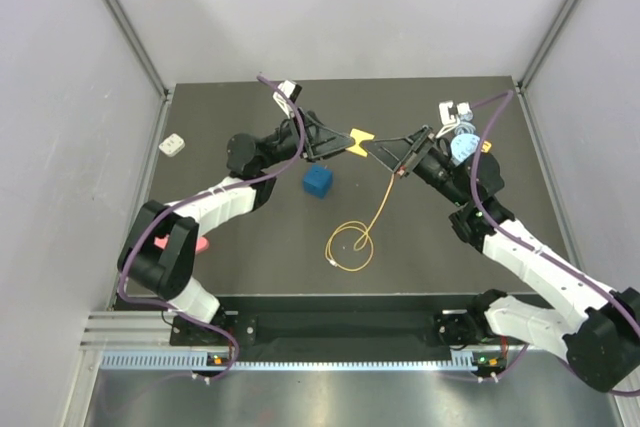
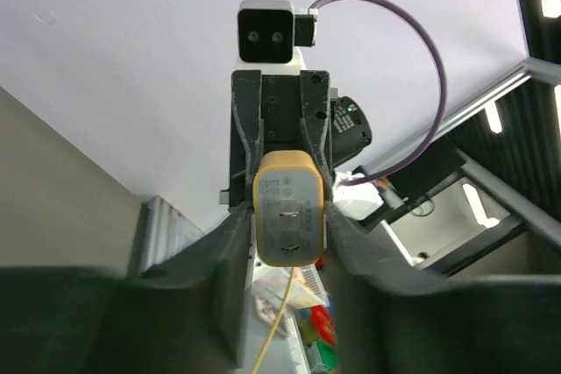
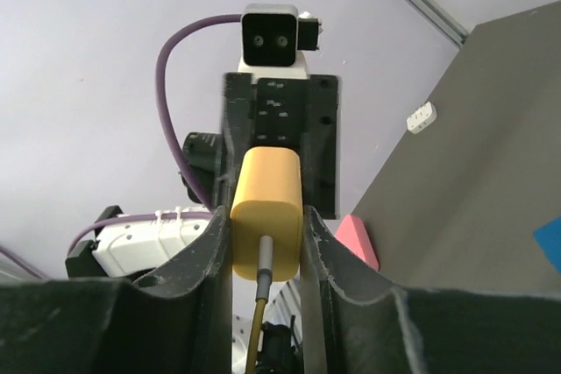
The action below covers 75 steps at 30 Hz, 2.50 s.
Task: Insert the plug
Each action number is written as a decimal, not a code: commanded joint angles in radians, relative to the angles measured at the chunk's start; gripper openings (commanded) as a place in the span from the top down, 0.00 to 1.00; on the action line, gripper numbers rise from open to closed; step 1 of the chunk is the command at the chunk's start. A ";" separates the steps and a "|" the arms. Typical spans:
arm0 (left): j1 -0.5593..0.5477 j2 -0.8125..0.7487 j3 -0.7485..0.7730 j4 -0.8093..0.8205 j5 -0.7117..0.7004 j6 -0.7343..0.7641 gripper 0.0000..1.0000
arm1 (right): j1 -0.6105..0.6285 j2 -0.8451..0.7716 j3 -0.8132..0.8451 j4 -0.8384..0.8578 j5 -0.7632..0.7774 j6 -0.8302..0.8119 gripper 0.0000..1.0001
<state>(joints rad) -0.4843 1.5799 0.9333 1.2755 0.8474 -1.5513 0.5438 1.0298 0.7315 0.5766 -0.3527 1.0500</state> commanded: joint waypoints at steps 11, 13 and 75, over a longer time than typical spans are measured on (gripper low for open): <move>0.004 -0.228 -0.058 -0.637 -0.112 0.517 0.01 | -0.080 -0.142 0.195 -0.492 0.174 -0.271 1.00; 0.004 -0.265 0.025 -0.900 -0.157 0.729 0.01 | -0.111 -0.119 0.259 -0.734 0.303 -0.362 1.00; -0.007 -0.397 0.027 -1.630 -0.993 1.117 0.03 | -0.566 1.090 1.211 -1.476 0.684 -0.406 1.00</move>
<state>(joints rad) -0.4908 1.1881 0.9333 -0.3687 -0.1467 -0.4290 0.0139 2.1296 1.8984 -0.8879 0.2962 0.6544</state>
